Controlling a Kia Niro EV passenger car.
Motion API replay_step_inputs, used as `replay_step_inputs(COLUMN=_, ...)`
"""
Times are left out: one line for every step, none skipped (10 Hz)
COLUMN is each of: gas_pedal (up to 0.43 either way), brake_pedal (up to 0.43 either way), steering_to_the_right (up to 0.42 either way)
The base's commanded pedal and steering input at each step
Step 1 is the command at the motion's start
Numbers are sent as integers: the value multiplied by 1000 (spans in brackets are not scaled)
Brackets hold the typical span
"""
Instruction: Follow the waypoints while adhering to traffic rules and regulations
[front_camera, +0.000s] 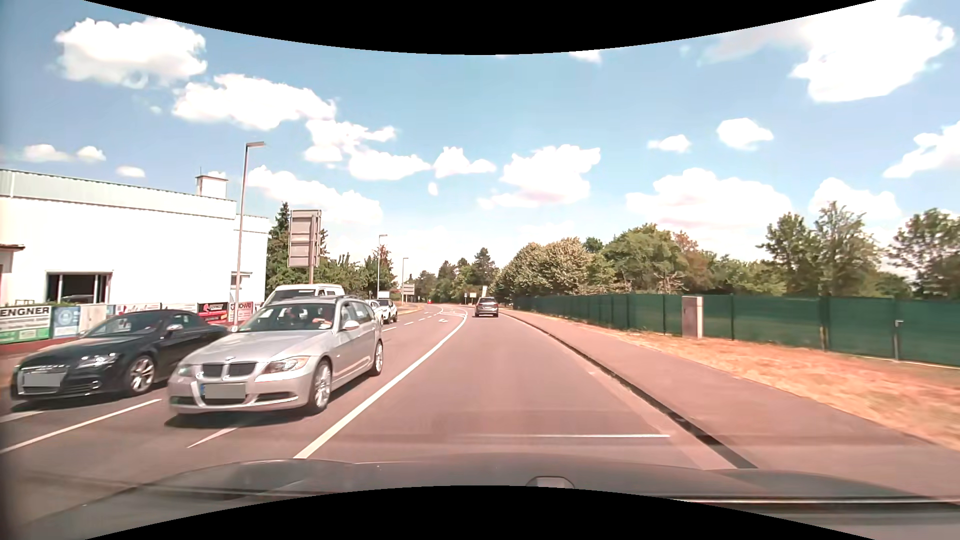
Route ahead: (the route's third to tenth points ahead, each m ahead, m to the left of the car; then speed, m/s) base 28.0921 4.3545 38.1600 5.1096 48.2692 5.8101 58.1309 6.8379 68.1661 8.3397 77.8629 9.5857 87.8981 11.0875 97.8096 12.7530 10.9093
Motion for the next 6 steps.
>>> replay_step_inputs(gas_pedal=177, brake_pedal=0, steering_to_the_right=-15)
replay_step_inputs(gas_pedal=177, brake_pedal=0, steering_to_the_right=-15)
replay_step_inputs(gas_pedal=177, brake_pedal=0, steering_to_the_right=-15)
replay_step_inputs(gas_pedal=177, brake_pedal=0, steering_to_the_right=-16)
replay_step_inputs(gas_pedal=177, brake_pedal=0, steering_to_the_right=-16)
replay_step_inputs(gas_pedal=177, brake_pedal=0, steering_to_the_right=-16)
